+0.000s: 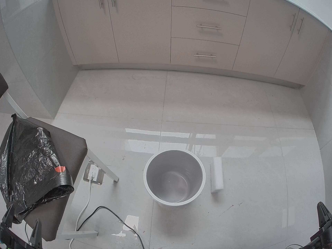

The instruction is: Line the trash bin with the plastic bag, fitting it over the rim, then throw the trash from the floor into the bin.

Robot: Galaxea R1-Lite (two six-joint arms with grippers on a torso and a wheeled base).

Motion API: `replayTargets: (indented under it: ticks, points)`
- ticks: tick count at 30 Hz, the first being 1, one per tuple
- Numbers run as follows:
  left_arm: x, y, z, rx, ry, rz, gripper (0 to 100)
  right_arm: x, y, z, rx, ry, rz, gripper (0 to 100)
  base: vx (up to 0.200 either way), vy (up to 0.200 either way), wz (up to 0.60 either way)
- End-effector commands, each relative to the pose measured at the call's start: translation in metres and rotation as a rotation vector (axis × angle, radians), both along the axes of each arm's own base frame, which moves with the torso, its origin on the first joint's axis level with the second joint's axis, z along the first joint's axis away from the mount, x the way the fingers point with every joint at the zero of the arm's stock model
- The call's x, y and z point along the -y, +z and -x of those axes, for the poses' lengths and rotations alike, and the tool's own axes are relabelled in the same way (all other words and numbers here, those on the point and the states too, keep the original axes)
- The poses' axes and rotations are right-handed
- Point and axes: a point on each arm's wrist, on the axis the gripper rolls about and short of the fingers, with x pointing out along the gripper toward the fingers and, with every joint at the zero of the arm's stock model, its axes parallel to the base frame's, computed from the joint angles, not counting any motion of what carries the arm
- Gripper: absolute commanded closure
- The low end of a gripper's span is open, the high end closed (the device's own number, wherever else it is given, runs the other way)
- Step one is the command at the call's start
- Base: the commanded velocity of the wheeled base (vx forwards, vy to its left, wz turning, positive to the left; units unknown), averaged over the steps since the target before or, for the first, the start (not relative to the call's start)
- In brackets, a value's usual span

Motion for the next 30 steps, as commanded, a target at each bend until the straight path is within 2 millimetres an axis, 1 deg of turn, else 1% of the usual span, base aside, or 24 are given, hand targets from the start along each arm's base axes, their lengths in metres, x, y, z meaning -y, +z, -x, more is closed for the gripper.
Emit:
replayTargets:
  ticks: [1, 2, 3, 4, 5, 6, 7, 9, 10, 11, 12, 13, 14, 15, 16, 17, 19, 20, 21, 24, 25, 27, 29, 30]
  points:
    - [0.000, -0.005, 0.000, -0.001, -0.001, -0.005, 0, 0.000, 0.001, 0.002, 0.029, -0.007, -0.010, 100, 0.000, 0.000, 0.00]
    - [0.000, -0.005, 0.000, -0.001, -0.001, -0.005, 0, 0.000, 0.006, 0.002, 0.043, -0.006, -0.018, 100, 0.000, 0.000, 0.00]
    - [0.000, -0.005, 0.000, 0.001, -0.001, -0.005, 0, 0.001, 0.070, 0.017, 0.207, 0.024, -0.136, 100, 0.000, 0.000, 0.00]
    - [0.000, -0.005, 0.000, 0.004, -0.001, -0.005, 0, 0.002, 0.099, 0.023, 0.247, 0.049, -0.193, 100, 0.000, 0.000, 0.00]
    - [0.000, -0.005, 0.000, 0.004, -0.001, -0.005, 0, 0.002, 0.104, 0.023, 0.250, 0.053, -0.202, 100, 0.000, 0.000, 0.00]
    - [0.000, -0.004, 0.000, 0.012, 0.001, -0.003, 0, 0.003, 0.155, 0.027, 0.246, 0.078, -0.193, 100, 0.000, 0.000, 0.00]
    - [0.000, -0.004, 0.000, 0.015, 0.001, 0.000, 0, 0.003, 0.160, 0.027, 0.237, 0.080, -0.173, 100, 0.000, 0.000, 0.00]
    - [0.000, -0.003, 0.000, 0.018, 0.002, 0.002, 0, 0.003, 0.162, 0.026, 0.231, 0.082, -0.167, 100, 0.000, 0.000, 0.00]
    - [-0.001, 0.074, 0.020, 0.238, -0.030, 0.086, 0, 0.002, 0.174, 0.004, 0.134, 0.145, -0.102, 100, 0.000, 0.000, 0.00]
    - [-0.001, 0.074, 0.020, 0.238, -0.030, 0.086, 0, 0.002, 0.174, 0.004, 0.134, 0.145, -0.102, 100, 0.000, 0.000, 0.00]
    - [-0.002, 0.118, 0.021, 0.235, -0.059, 0.143, 0, -0.001, 0.179, -0.018, 0.092, 0.226, -0.126, 100, 0.000, 0.000, 0.00]
    - [-0.002, 0.131, 0.022, 0.221, -0.058, 0.138, 0, -0.004, 0.185, -0.032, 0.086, 0.300, -0.154, 100, 0.000, 0.000, 0.00]
    - [-0.002, 0.134, 0.022, 0.215, -0.062, 0.136, 0, -0.006, 0.188, -0.036, 0.091, 0.327, -0.166, 100, 0.000, 0.000, 0.00]
    - [-0.002, 0.133, 0.023, 0.173, -0.063, 0.126, 0, -0.010, 0.197, -0.053, 0.109, 0.399, -0.211, 100, 0.000, 0.000, 0.00]
    - [-0.002, 0.129, 0.022, 0.142, -0.061, 0.105, 0, -0.014, 0.201, -0.064, 0.112, 0.433, -0.226, 100, 0.000, 0.000, 0.00]
    - [-0.002, 0.128, 0.022, 0.133, -0.060, 0.095, 0, -0.016, 0.202, -0.068, 0.112, 0.441, -0.230, 100, 0.000, 0.000, 0.00]
    - [-0.002, 0.124, 0.012, 0.051, -0.063, -0.049, 0, -0.028, 0.207, -0.113, 0.097, 0.455, -0.242, 100, 0.000, 0.000, 0.00]
    - [-0.002, 0.124, 0.009, 0.035, -0.064, -0.070, 0, -0.030, 0.207, -0.120, 0.092, 0.453, -0.242, 100, 0.000, 0.000, 0.00]
    - [-0.001, 0.125, -0.002, -0.012, -0.078, -0.129, 0, -0.034, 0.205, -0.134, 0.091, 0.442, -0.243, 100, 0.000, 0.000, 0.00]
    - [0.000, 0.127, -0.016, -0.070, -0.102, -0.211, 0, -0.037, 0.202, -0.141, 0.110, 0.438, -0.252, 100, 0.000, 0.000, 0.00]
    - [0.001, 0.128, -0.027, -0.113, -0.117, -0.250, 0, -0.037, 0.199, -0.142, 0.115, 0.442, -0.268, 100, 0.000, 0.000, 0.00]
    - [0.002, 0.128, -0.047, -0.185, -0.135, -0.294, 0, -0.037, 0.201, -0.143, 0.139, 0.444, -0.317, 100, 0.000, 0.000, 0.00]
    - [0.003, 0.128, -0.053, -0.202, -0.142, -0.303, 0, -0.036, 0.202, -0.142, 0.142, 0.443, -0.333, 100, 0.000, 0.000, 0.00]
    - [0.005, 0.127, -0.067, -0.237, -0.158, -0.329, 0, -0.036, 0.201, -0.143, 0.135, 0.444, -0.354, 100, 0.000, 0.000, 0.00]
